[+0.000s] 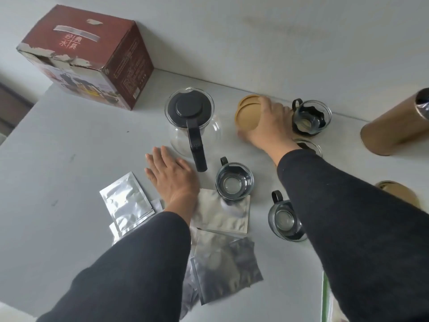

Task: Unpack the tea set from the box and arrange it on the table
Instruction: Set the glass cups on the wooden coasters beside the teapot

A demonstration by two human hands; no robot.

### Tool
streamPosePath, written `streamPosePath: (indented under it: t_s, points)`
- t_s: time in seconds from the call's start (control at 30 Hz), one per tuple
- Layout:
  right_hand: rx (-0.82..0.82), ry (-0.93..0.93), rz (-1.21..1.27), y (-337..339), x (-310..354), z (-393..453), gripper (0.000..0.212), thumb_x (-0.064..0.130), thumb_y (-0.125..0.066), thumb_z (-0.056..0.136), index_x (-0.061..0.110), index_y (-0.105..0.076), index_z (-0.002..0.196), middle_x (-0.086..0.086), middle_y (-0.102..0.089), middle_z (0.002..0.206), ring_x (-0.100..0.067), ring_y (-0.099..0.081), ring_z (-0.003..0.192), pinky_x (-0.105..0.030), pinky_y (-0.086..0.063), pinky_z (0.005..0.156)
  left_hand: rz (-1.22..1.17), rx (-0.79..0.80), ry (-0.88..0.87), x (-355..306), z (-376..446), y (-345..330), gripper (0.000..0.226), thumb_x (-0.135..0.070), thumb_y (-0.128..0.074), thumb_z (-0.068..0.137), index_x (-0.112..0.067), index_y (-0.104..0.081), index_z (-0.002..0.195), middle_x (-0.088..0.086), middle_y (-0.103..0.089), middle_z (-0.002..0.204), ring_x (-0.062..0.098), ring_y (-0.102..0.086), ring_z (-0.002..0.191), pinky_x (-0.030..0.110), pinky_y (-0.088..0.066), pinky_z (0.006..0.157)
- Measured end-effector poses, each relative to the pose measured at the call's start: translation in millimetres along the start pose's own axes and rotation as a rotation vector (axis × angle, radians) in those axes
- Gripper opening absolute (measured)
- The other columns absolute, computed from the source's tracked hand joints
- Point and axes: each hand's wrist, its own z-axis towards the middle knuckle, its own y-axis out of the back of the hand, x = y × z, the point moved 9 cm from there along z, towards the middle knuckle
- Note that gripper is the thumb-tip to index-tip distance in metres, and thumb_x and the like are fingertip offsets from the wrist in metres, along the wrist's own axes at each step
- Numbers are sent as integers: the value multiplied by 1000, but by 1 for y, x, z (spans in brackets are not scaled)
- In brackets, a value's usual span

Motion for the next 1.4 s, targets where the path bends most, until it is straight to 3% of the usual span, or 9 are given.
streamPosePath:
  t_s: [0.13,0.3,0.67,0.83,0.97,1.13,1.4]
  points:
    - [112,115,20,-4,5,-24,90,51,-76,67,19,-32,139,-15,-43,134,-33,-38,122,-36,-34,98,-15,9,-6,0,0,-1,57,-29,-22,98,-15,-11,152,0,-3,160,19,6,148,38,8,120]
    - [209,191,-58,-14,8,-40,91,52,-78,64,18,-35,136,-14,-46,132,-32,-37,123,-39,-38,98,-3,9,-28,0,0,0,58,-29,-22,98,-14,-9,152,2,-3,160,21,7,148,39,7,120]
    - [336,180,-125,-23,12,-42,82,36,-79,72,14,-36,139,-18,-53,129,-37,-50,119,-41,-45,92,-4,-1,-39,1,1,-1,57,-29,-21,99,-13,-8,152,3,-2,160,22,7,148,39,8,119]
    - [150,201,11,13,13,-58,68,33,-68,84,13,-36,141,-14,-47,138,-32,-43,128,-39,-38,101,-8,15,-50,0,1,-2,57,-29,-21,99,-11,-7,152,5,-1,160,23,7,148,40,6,119]
    - [-41,165,147,40,-2,-93,67,45,-66,82,15,-43,136,-8,-48,137,-25,-41,129,-34,-34,103,-54,16,-64,0,3,-1,57,-29,-21,99,-9,-10,151,6,-4,160,23,5,148,42,5,120]
    - [-221,107,220,53,-26,-154,77,55,-72,71,13,-48,131,-4,-52,132,-22,-44,124,-36,-38,103,-170,19,-134,-3,-3,6,53,-18,-23,98,-5,-16,149,7,-10,159,23,0,148,40,1,120]
    - [-263,-73,302,19,-60,-223,108,65,-76,58,19,-29,144,-7,-43,135,-25,-38,127,-40,-37,104,-212,47,-137,5,-26,9,52,-15,-25,99,-3,-17,149,10,-10,159,25,0,148,38,0,121]
